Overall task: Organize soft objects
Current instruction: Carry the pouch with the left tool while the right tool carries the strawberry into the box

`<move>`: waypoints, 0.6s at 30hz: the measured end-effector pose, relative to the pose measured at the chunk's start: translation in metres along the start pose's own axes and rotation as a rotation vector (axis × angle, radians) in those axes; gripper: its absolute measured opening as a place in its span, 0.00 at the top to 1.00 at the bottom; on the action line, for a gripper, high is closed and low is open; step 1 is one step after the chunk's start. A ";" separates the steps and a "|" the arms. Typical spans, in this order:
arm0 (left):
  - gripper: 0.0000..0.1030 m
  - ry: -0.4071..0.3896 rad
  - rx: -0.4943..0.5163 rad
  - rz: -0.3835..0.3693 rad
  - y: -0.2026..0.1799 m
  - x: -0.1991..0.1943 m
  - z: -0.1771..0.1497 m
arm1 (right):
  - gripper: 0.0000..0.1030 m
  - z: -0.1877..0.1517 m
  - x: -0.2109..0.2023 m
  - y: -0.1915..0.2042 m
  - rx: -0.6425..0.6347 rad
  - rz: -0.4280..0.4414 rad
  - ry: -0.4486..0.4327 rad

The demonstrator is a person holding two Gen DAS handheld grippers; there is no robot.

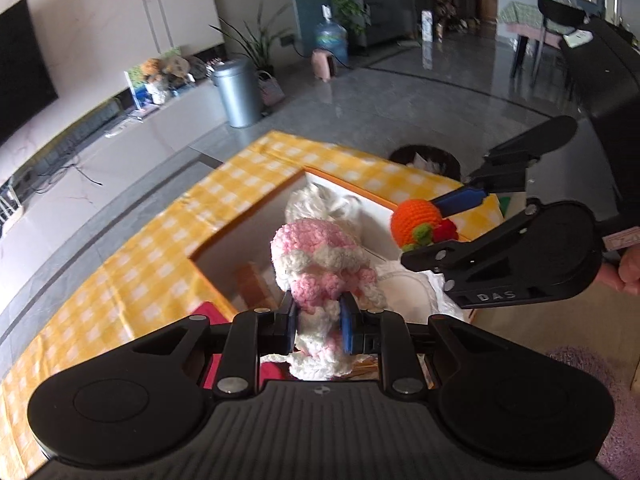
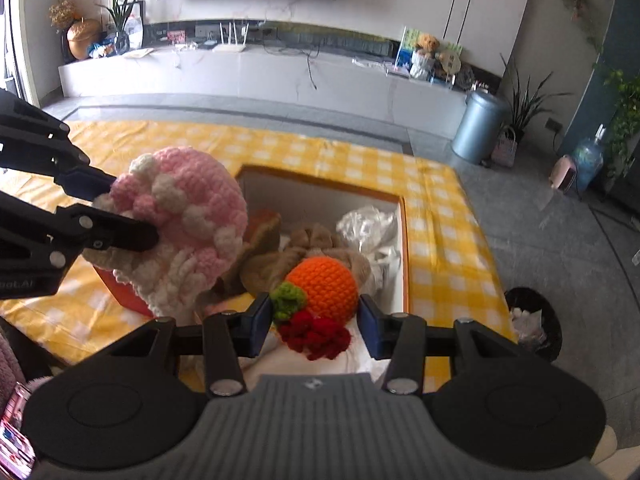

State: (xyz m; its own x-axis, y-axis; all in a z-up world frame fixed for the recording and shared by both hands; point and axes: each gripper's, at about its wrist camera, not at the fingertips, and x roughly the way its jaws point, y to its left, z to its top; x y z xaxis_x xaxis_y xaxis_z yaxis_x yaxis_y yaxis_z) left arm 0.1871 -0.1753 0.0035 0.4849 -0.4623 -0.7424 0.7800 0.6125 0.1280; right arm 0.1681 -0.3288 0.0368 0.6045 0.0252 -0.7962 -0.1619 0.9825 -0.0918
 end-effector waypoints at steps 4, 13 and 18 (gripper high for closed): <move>0.77 0.050 0.029 -0.025 -0.006 0.030 -0.002 | 0.55 -0.007 0.033 -0.006 -0.068 0.011 0.059; 0.76 0.102 0.010 -0.047 -0.002 0.068 -0.006 | 0.55 -0.015 0.093 -0.019 -0.230 -0.027 0.134; 0.76 0.100 0.011 -0.059 -0.002 0.072 -0.001 | 0.55 -0.017 0.120 -0.015 -0.337 -0.071 0.164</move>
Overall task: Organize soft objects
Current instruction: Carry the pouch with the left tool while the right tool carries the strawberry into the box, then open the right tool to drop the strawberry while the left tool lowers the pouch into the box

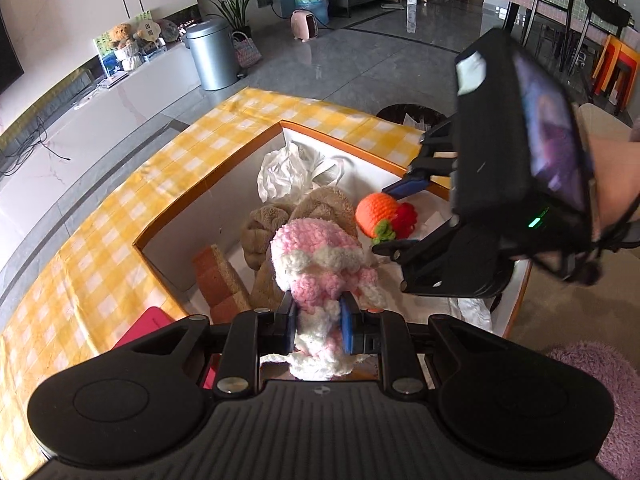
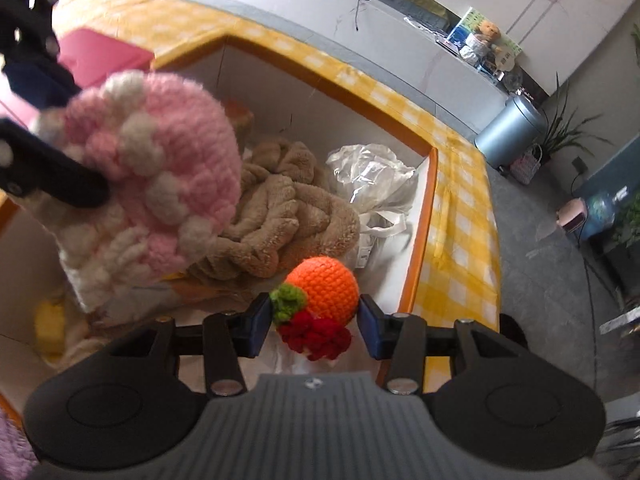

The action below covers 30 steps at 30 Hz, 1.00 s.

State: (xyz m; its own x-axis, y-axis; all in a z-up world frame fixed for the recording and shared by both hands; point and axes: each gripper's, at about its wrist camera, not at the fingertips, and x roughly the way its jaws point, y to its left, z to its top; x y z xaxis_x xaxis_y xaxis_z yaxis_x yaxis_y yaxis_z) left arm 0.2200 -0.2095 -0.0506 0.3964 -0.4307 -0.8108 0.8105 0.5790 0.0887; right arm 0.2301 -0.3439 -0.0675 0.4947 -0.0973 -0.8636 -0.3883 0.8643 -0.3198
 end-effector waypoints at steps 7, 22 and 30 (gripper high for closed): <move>0.76 0.001 0.014 -0.018 -0.006 -0.001 0.004 | 0.47 -0.001 -0.007 -0.003 -0.013 0.004 -0.013; 0.76 0.092 -0.055 -0.218 -0.028 0.033 -0.002 | 0.42 -0.025 -0.048 0.008 -0.101 -0.064 -0.029; 0.75 0.179 -0.110 -0.203 -0.026 0.070 -0.007 | 0.42 -0.030 -0.054 -0.001 -0.033 -0.044 -0.027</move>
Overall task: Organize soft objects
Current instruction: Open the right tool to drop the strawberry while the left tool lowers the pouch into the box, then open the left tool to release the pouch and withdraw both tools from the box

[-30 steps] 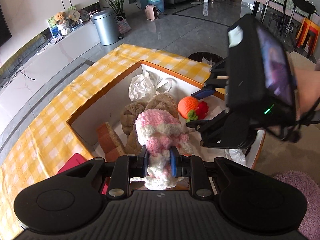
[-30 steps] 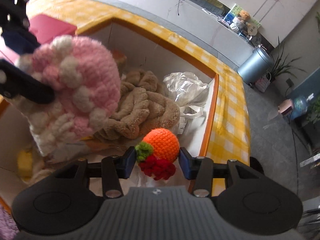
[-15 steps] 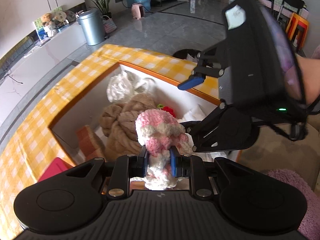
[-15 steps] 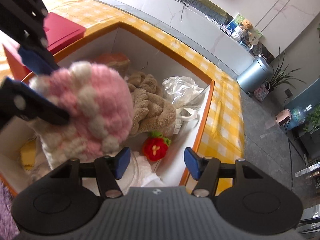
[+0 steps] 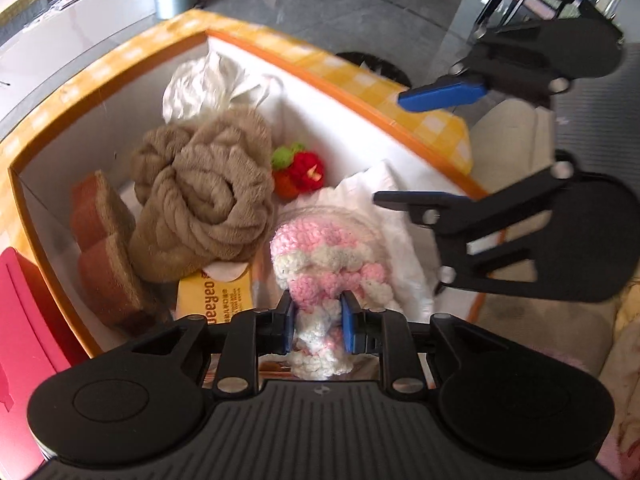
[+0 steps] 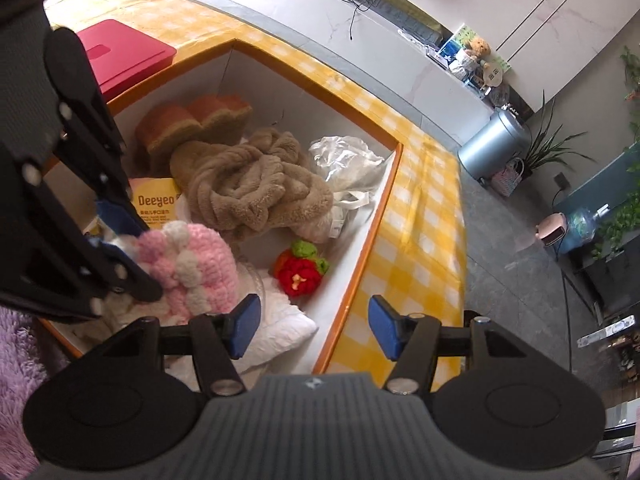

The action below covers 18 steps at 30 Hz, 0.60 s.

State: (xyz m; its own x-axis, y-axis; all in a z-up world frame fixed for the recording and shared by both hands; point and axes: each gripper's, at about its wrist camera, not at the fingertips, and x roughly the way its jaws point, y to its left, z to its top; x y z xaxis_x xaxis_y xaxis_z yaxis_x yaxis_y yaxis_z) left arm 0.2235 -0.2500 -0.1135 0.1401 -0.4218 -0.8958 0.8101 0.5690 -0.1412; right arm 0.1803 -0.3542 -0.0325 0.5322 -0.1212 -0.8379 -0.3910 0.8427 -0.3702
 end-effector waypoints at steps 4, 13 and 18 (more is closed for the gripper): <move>0.70 0.027 0.012 0.036 -0.001 0.010 -0.001 | 0.42 0.000 0.002 0.007 -0.009 0.010 -0.003; 0.39 -0.053 0.056 0.085 -0.006 -0.028 -0.005 | 0.42 0.005 -0.009 0.010 -0.016 -0.011 -0.001; 0.33 -0.129 0.100 0.136 -0.013 -0.071 -0.011 | 0.39 0.013 -0.033 0.002 0.020 -0.048 -0.016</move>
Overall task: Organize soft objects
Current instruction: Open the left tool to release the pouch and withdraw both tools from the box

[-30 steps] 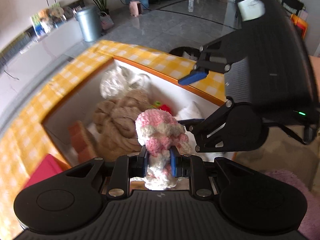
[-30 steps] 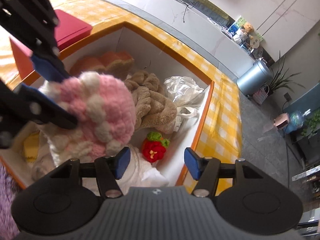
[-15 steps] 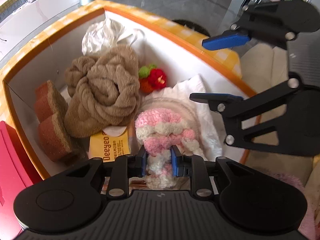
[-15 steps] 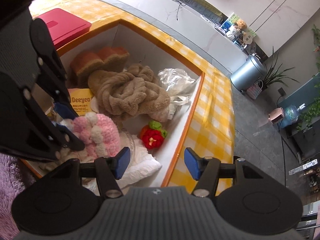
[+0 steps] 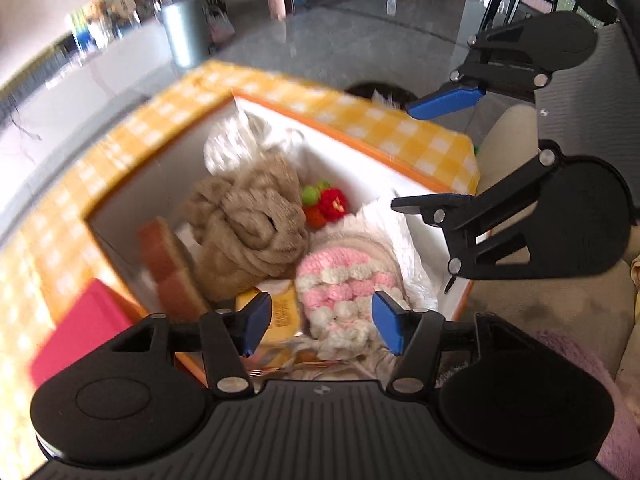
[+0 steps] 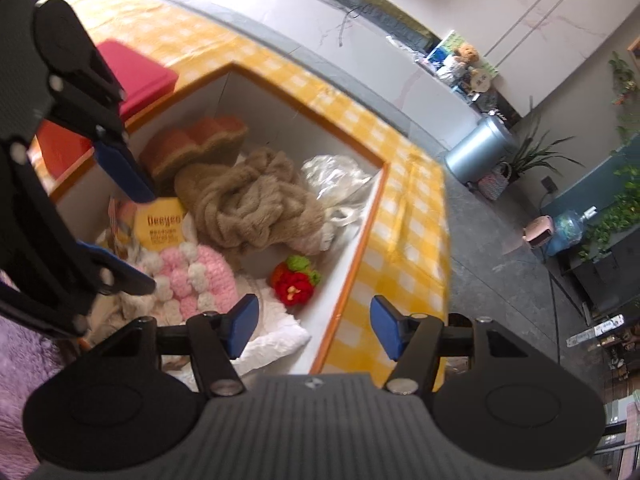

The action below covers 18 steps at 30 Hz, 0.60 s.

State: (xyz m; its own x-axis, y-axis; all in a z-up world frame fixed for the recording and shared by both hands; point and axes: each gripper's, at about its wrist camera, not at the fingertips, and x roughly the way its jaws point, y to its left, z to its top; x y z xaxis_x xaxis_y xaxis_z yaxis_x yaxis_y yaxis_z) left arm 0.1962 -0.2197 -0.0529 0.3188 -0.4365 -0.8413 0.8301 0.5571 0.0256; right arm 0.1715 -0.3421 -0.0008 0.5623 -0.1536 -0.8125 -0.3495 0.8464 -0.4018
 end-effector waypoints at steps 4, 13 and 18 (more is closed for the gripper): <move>0.31 -0.103 0.027 0.095 -0.004 -0.046 -0.009 | 0.34 0.006 -0.025 -0.003 0.056 -0.015 -0.012; 0.25 -0.223 0.119 0.285 -0.027 -0.132 -0.048 | 0.23 0.016 -0.085 0.015 0.183 0.057 0.008; 0.25 -0.193 0.125 0.356 -0.029 -0.161 -0.072 | 0.18 0.017 -0.115 0.034 0.276 0.125 0.025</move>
State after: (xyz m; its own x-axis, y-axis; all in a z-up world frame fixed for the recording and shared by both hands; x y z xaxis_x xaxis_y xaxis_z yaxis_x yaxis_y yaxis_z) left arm 0.0880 -0.1144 0.0426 0.6660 -0.3631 -0.6517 0.6978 0.6120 0.3722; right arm 0.1080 -0.2874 0.0861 0.5079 -0.0487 -0.8600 -0.1964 0.9655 -0.1707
